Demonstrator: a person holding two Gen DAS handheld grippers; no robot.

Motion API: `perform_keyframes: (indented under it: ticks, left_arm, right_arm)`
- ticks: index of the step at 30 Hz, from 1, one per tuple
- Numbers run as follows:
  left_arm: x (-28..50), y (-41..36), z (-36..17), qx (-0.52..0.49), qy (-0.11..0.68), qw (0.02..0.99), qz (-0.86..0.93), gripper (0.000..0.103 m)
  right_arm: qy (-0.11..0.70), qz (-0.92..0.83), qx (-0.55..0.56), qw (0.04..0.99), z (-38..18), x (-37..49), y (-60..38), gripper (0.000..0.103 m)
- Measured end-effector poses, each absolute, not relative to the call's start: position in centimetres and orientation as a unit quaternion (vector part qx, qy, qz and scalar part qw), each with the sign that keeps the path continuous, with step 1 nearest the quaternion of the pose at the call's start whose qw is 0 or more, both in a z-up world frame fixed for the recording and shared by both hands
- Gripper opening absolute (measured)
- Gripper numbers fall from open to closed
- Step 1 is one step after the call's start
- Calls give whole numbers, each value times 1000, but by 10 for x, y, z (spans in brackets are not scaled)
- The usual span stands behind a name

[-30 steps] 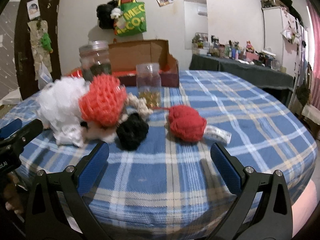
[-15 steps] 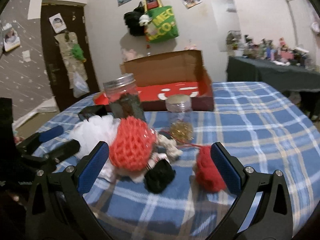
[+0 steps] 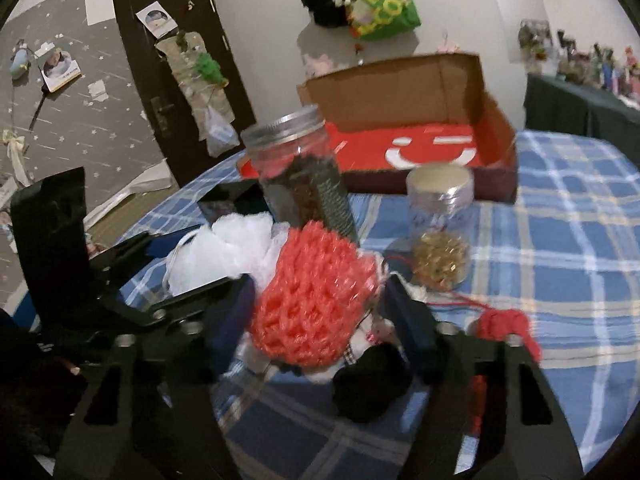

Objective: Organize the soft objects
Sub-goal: 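Grasp the white mesh puff with the left tool while the right tool grasps the red foam net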

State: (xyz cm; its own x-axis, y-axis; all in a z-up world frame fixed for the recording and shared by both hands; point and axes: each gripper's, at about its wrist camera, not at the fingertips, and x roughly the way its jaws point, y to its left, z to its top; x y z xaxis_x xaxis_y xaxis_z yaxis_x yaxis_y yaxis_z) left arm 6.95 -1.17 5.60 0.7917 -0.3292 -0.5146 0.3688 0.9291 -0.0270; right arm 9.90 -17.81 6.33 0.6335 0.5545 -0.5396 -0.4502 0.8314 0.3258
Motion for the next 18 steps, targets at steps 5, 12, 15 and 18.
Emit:
perform_keyframes:
  ticks: [5, 12, 15, 18]
  left_arm:
    - [70, -13, 52, 36, 273, 938, -210, 58]
    - [66, -11, 60, 33, 271, 937, -217, 48]
    - [63, -8, 66, 34, 267, 939, -213, 47]
    - [60, -5, 72, 30, 261, 941, -213, 46]
  right_arm:
    - [329, 294, 104, 891, 59, 99, -184, 37]
    - [313, 291, 119, 896, 68, 92, -191, 31]
    - [306, 291, 118, 899, 73, 89, -191, 31]
    - [298, 292, 116, 902, 78, 86, -191, 31]
